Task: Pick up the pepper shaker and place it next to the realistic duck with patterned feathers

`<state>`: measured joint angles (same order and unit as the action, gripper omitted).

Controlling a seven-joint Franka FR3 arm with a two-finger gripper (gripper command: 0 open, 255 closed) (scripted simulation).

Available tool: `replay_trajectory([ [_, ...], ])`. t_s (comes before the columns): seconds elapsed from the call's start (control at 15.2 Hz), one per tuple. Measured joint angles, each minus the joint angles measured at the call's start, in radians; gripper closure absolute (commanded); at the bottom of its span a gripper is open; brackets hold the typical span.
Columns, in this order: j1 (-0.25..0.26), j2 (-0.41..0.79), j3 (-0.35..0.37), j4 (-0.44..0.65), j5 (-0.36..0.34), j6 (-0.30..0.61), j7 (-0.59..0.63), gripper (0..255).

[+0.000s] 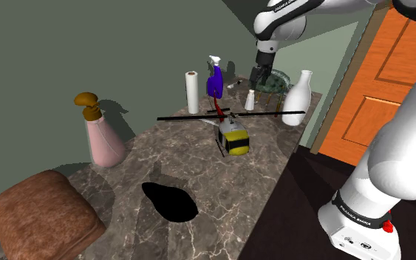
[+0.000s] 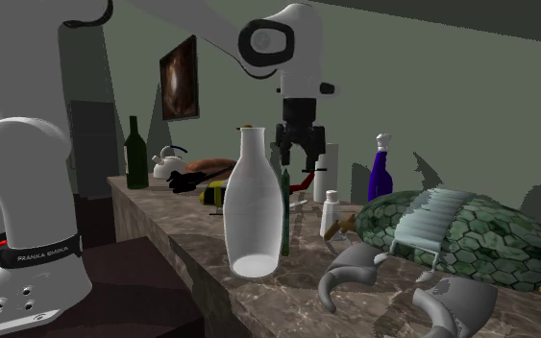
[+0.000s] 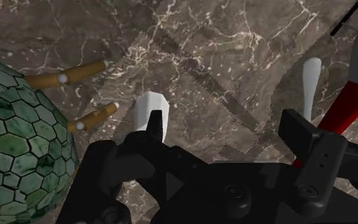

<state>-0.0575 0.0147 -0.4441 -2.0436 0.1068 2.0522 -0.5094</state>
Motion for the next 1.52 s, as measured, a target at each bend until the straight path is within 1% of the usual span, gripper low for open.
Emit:
replay_trajectory([
  [0.26, -0.035, 0.161, -0.013, 0.146, 0.091, -0.005, -0.101, 0],
  [0.46, -0.08, 0.282, -0.011, 0.267, 0.156, -0.023, -0.171, 0],
  [0.59, -0.089, 0.305, -0.008, 0.277, 0.169, -0.012, -0.185, 0],
  [0.99, -0.091, 0.343, 0.004, 0.244, 0.194, 0.054, -0.203, 0],
  [1.39, -0.092, 0.346, 0.005, 0.241, 0.197, 0.06, -0.204, 0],
  [1.45, -0.092, 0.346, 0.005, 0.241, 0.197, 0.06, -0.204, 255],
  [1.52, -0.092, 0.346, 0.005, 0.241, 0.197, 0.06, -0.204, 255],
])
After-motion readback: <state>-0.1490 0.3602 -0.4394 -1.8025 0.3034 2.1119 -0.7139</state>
